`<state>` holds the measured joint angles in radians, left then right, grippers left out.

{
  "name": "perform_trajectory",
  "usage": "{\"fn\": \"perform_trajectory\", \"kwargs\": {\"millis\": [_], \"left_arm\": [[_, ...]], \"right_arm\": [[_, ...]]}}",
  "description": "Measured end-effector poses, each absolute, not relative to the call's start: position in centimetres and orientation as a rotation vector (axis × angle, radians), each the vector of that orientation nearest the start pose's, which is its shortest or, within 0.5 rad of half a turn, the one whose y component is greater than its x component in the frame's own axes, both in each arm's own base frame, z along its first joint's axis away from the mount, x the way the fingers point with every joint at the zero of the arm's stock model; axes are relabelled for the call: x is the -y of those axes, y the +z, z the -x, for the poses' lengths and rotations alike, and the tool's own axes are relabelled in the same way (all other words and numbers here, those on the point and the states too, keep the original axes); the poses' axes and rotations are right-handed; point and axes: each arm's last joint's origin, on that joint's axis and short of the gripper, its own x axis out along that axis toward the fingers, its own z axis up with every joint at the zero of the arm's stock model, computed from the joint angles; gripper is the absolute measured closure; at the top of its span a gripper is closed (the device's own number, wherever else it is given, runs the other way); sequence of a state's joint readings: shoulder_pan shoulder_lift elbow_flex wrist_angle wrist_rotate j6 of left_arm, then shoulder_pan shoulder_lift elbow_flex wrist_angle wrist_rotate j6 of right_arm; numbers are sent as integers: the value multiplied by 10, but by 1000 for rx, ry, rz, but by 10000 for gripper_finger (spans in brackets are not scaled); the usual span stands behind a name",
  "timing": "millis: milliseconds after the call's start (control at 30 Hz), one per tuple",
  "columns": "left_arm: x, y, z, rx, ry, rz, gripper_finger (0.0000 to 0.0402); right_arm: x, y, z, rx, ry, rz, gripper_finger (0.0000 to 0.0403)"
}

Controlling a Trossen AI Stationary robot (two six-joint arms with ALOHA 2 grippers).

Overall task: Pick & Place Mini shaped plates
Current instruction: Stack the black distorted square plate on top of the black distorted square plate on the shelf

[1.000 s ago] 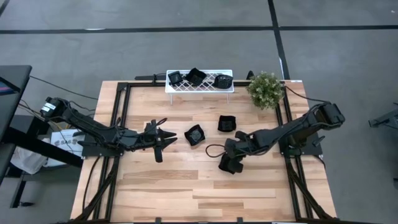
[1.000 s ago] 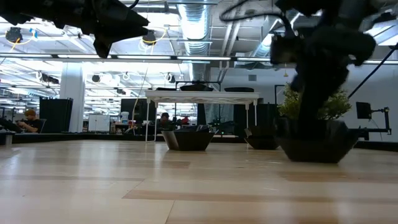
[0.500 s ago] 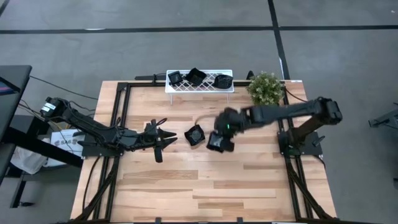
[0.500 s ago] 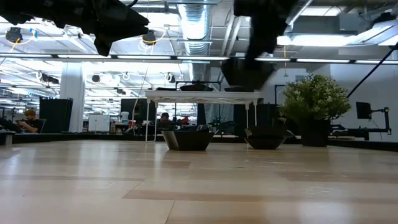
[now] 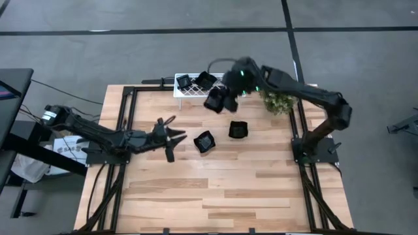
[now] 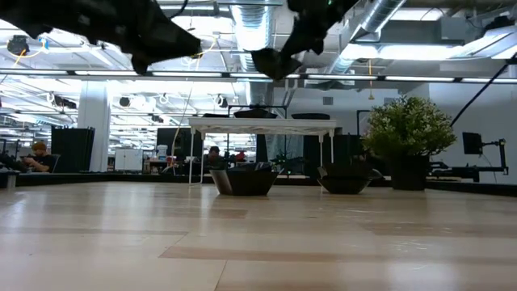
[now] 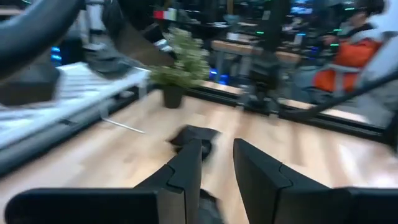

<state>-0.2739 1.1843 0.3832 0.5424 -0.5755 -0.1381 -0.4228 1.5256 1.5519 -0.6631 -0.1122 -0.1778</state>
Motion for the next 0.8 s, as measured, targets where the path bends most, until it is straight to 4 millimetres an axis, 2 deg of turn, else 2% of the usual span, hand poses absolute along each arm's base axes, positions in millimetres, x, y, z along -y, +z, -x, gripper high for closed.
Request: {"fn": "perform_trajectory", "kwargs": {"millis": [133,233,400,533,633,800], "left_arm": [[19,191,-223,-221,422,9,307],[-1,190,-225,-232,427,30,307],[-23,190,-225,-249,355,31,307],[-37,189,-224,-260,392,-9,307],[-46,189,-222,-267,429,-32,307],[-55,189,-220,-268,466,-28,307]], "right_arm": [[186,376,-320,-645,-230,-19,403],[223,376,-336,-657,-217,-37,403],[267,376,-348,-713,-228,-65,403],[288,370,-350,-739,-232,-110,403],[296,359,-347,-753,-233,-152,403],[300,355,-345,-762,-232,-178,403]]}}
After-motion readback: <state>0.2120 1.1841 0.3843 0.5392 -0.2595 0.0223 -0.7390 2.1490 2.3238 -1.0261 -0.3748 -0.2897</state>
